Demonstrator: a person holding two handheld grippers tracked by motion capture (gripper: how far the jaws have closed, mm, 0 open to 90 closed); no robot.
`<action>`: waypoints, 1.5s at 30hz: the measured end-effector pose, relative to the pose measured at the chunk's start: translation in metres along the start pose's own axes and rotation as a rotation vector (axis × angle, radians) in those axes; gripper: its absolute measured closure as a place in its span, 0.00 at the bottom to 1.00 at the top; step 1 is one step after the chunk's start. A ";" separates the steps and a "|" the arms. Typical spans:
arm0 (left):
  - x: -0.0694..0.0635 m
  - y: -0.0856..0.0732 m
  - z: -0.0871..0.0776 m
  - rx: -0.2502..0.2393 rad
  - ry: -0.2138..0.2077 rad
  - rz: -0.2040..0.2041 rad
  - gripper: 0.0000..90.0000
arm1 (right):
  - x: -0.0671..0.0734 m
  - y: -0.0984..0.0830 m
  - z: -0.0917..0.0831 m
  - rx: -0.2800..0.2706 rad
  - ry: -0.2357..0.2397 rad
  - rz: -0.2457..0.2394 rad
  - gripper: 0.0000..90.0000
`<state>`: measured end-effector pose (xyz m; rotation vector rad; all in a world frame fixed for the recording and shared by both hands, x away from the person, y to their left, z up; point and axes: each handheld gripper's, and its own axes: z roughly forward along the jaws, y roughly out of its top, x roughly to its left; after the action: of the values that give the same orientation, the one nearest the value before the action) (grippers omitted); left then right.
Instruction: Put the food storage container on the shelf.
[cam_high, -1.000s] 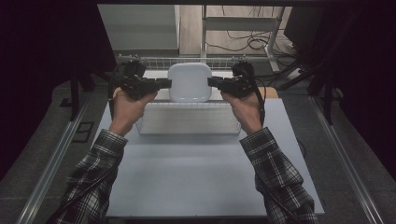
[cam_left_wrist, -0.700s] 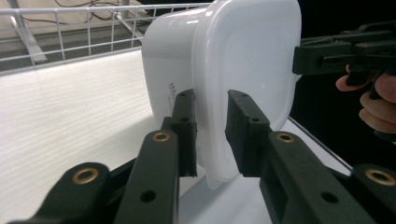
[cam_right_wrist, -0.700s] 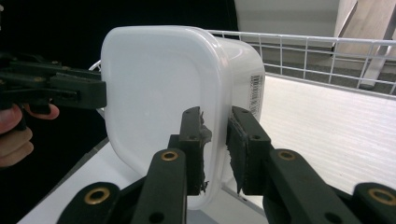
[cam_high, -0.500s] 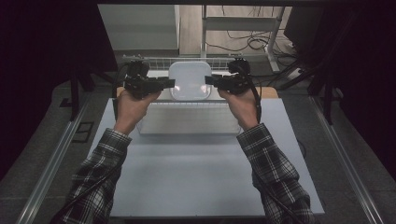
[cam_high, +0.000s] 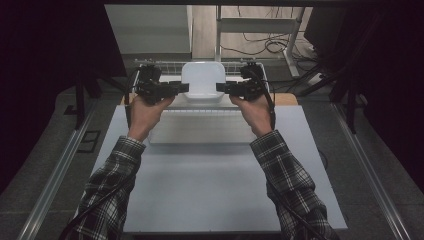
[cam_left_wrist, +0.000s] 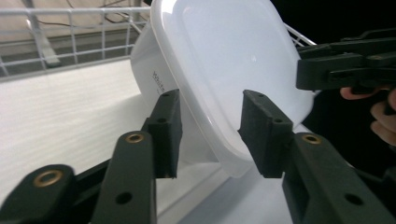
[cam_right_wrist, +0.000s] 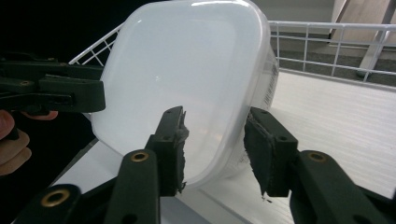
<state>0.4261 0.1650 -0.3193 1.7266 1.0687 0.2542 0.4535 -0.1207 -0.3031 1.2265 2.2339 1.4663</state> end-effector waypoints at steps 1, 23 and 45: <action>0.000 0.001 0.001 -0.001 0.013 0.004 0.63 | 0.000 0.000 0.000 0.000 0.000 0.000 0.62; 0.001 0.015 0.012 -0.057 0.133 0.053 0.21 | -0.001 0.009 0.011 -0.044 -0.079 -0.030 0.27; -0.010 -0.021 -0.004 -0.052 -0.010 0.160 0.04 | 0.008 -0.026 -0.004 -0.018 -0.071 -0.220 0.00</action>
<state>0.4065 0.1618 -0.3325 1.7668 0.9102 0.3708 0.4322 -0.1218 -0.3201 0.9749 2.2222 1.3349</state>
